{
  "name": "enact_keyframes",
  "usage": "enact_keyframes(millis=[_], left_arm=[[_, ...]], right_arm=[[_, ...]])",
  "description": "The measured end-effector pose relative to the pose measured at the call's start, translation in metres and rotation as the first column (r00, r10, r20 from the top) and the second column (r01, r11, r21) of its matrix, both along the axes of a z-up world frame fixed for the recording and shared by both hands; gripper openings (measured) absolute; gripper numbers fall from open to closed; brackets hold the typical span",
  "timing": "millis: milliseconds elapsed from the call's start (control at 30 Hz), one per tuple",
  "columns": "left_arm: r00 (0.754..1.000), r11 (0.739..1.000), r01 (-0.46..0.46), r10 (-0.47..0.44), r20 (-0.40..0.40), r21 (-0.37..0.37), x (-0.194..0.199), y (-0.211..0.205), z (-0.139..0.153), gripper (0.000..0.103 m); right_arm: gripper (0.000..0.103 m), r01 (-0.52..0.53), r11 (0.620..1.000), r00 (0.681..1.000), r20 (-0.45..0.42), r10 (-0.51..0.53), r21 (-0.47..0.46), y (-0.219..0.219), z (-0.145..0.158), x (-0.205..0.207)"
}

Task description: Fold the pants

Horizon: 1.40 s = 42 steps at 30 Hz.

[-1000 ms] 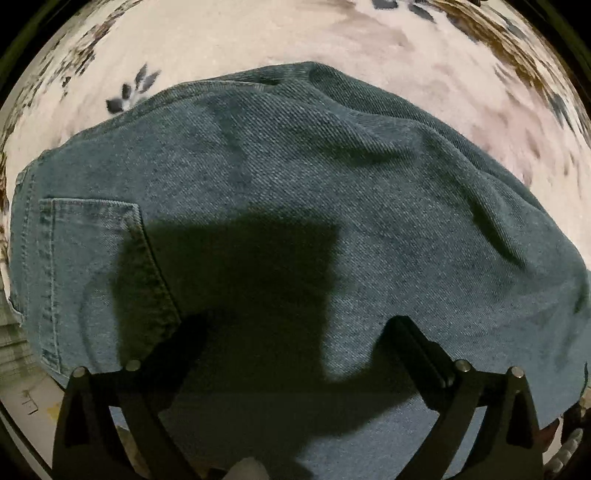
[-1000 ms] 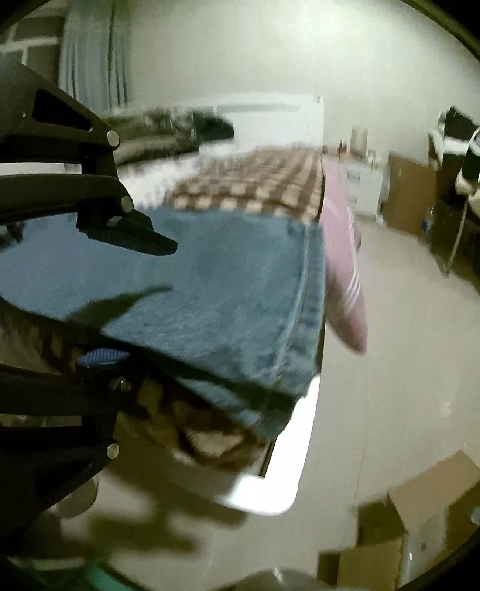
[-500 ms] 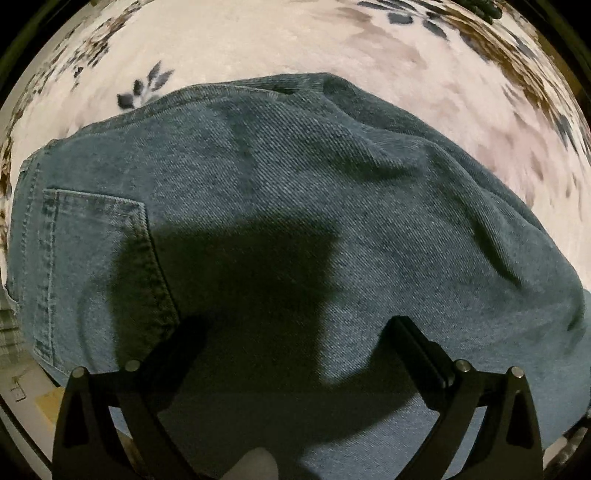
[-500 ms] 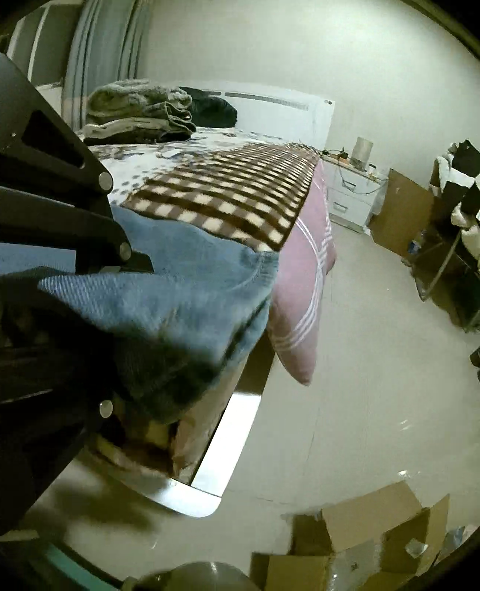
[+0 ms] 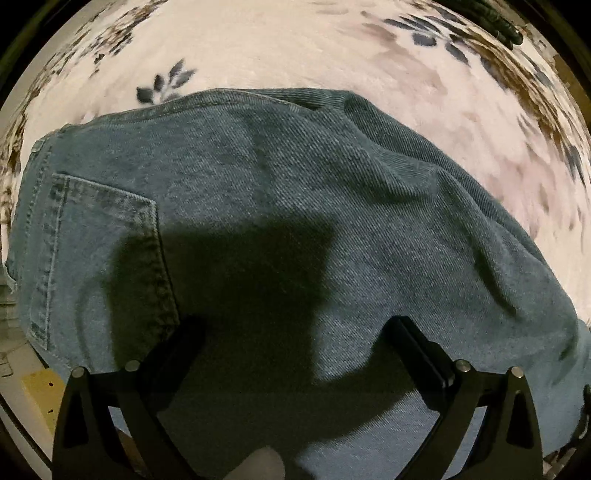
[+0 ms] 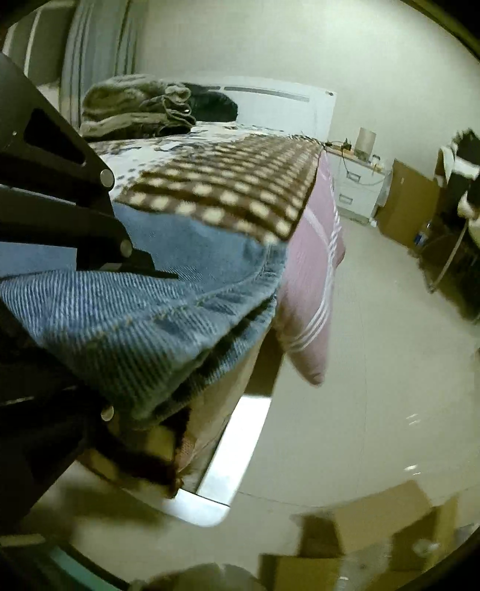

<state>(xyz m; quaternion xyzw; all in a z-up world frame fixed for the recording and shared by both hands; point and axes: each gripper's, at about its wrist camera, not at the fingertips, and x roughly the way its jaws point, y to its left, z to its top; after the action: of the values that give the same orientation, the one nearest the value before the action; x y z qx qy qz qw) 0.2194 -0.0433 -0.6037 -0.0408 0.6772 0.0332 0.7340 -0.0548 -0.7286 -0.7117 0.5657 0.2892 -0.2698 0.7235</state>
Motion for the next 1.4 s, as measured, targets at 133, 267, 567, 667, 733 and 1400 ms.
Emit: enact_keyframes(millis=[133,267,567,667,733,1400], left_arm=[[1.0,0.997,-0.021,0.02,-0.018,-0.075,0.004,0.011,0.008,0.103],[1.0,0.991,-0.027,0.025,-0.017,-0.129,0.001,0.026,0.016,0.103],[1.0,0.986,-0.01,0.012,0.013,-0.165,-0.011,0.092,0.05,0.103],[0.999,0.99,-0.018,0.022,0.033,-0.139,-0.01,0.12,0.056,0.103],[0.999,0.992,-0.024,0.028,0.03,-0.128,-0.009,0.142,0.053,0.103],[0.976,0.972,-0.211,0.215,0.039,-0.1,-0.035,0.284,0.058,0.103]], right_arm=[[0.009,-0.068,0.992,0.996,0.043,0.073,-0.108,0.034,0.056,0.014],[0.009,-0.151,0.969,0.983,0.073,0.168,-0.194,0.078,0.098,0.042],[0.009,-0.376,0.88,0.91,0.062,0.41,-0.291,0.213,0.121,0.125],[0.009,-0.464,0.835,0.871,0.02,0.491,-0.297,0.265,0.105,0.148],[0.009,-0.519,0.804,0.841,-0.006,0.541,-0.291,0.298,0.091,0.16],[0.022,-0.854,0.448,0.52,-0.412,0.748,-0.264,0.513,-0.025,0.187]])
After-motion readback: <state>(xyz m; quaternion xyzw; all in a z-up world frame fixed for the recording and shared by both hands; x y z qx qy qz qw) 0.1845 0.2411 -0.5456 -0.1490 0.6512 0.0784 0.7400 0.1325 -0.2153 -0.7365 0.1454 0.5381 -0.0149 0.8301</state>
